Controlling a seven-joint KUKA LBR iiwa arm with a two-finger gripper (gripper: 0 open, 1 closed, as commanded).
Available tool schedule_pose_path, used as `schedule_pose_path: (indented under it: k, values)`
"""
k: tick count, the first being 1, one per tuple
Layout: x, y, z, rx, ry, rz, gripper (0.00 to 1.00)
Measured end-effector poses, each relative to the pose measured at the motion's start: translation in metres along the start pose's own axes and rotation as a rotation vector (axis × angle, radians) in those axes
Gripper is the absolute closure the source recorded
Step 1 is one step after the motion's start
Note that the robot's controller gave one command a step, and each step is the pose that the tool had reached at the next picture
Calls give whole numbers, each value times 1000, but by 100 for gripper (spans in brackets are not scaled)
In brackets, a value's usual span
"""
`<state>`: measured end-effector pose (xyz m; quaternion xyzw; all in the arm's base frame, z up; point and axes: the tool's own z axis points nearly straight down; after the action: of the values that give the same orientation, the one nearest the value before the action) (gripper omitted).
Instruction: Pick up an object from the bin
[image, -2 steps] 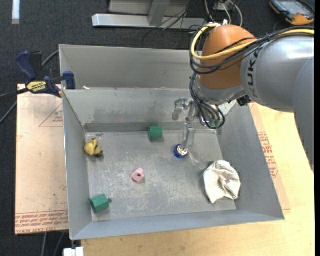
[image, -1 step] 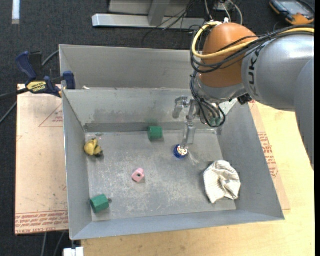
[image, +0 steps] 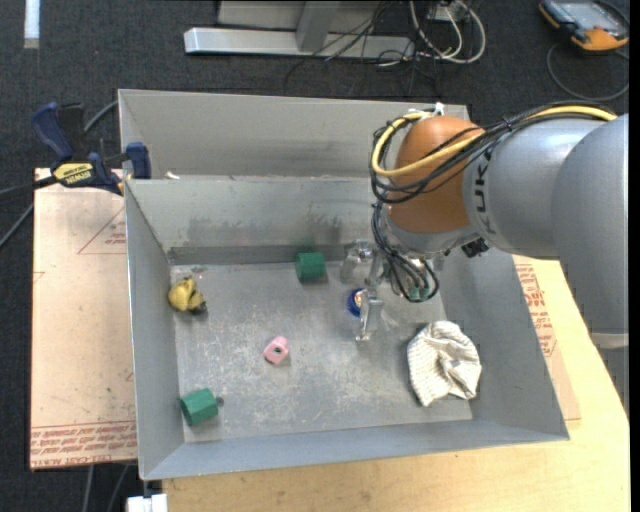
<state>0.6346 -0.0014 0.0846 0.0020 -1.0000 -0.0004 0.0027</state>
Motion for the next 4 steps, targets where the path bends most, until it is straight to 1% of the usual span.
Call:
schedule_pose_path:
  k: [1, 2, 3, 4]
  values:
    - [-23, -2, 14, -1, -11, 37, 100]
    - [-22, -2, 15, -1, -6, 37, 0]
    - [-22, -2, 15, -1, -6, 37, 0]
    - [-1, -61, 14, -3, -7, 145, 0]
